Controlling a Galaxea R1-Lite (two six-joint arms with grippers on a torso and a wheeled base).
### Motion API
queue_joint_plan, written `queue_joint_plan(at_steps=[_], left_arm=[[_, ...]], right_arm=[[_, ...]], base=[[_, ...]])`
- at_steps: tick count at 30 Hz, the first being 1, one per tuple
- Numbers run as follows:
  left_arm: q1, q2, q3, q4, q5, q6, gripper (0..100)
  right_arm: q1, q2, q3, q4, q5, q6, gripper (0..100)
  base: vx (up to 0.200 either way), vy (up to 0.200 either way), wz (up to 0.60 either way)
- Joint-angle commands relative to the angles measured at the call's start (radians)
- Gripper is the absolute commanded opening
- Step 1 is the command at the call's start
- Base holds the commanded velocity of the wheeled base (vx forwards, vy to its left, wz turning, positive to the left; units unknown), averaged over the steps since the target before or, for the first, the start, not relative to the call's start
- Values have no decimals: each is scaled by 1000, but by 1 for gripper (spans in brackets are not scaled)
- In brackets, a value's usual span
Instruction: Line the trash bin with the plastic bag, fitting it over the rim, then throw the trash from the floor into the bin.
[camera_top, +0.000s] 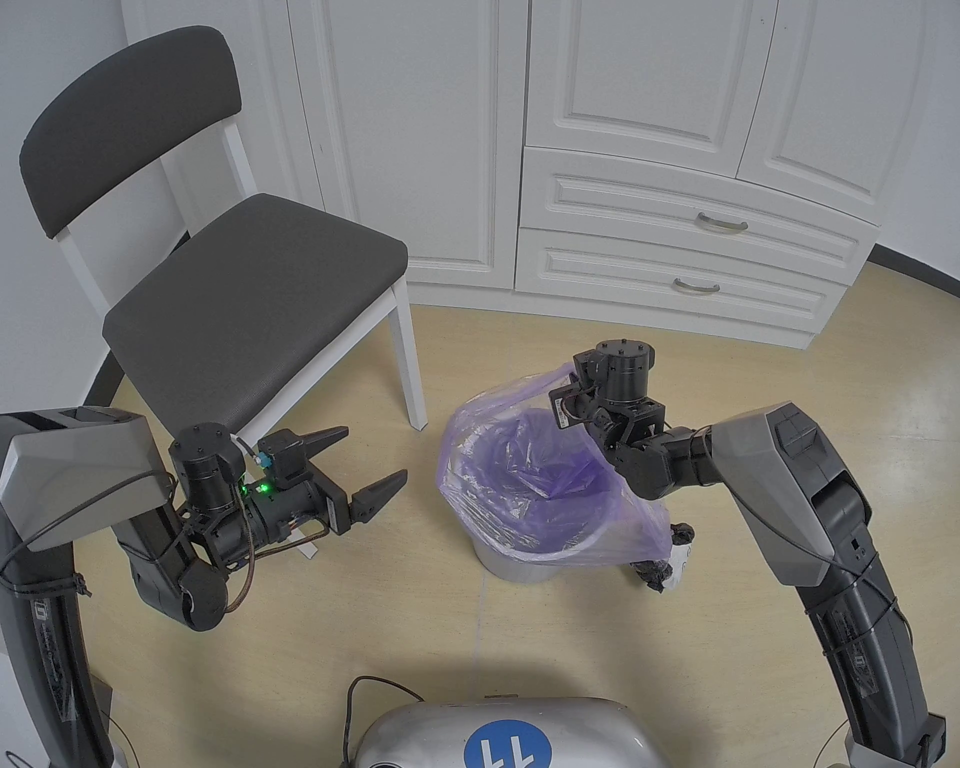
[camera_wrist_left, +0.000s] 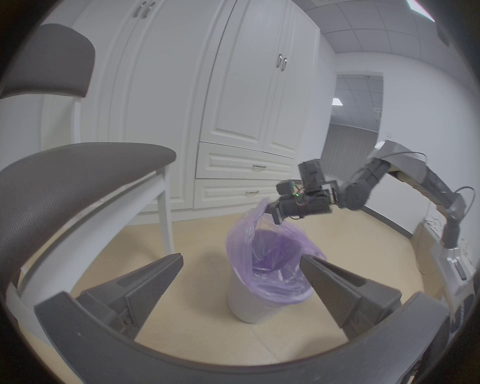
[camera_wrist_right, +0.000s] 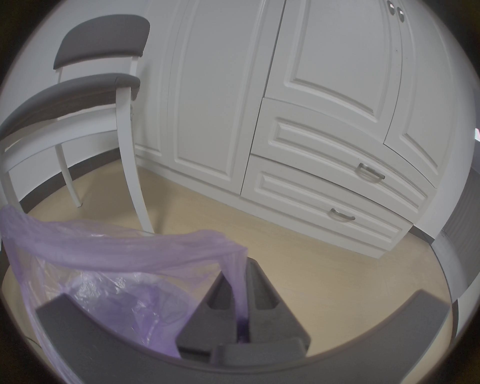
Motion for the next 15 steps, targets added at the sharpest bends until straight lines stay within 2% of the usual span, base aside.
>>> queue_joint_plan(at_steps=[1,7,8,14,15], left_arm=[[-52,4,-33,-1,71,-13,100],[-89,1,-37,-2,157,-7,100],[-92,-1,-36,-2,157,-7,100],[-103,7,-33,-1,159,-3,100],[-107,7,-31,2,162,-3,100]], right_arm=[[9,32,-4,-56,-11,1,0],[24,31,-4,-177,-74,-4,0],[25,31,-4,-182,-79,-7,100],[55,14,-4,-206,-77,-14,100],[64,-24,37,-193,-77,-19,100]], base=[[0,0,0],[0,0,0],[0,0,0],[0,0,0],[0,0,0]])
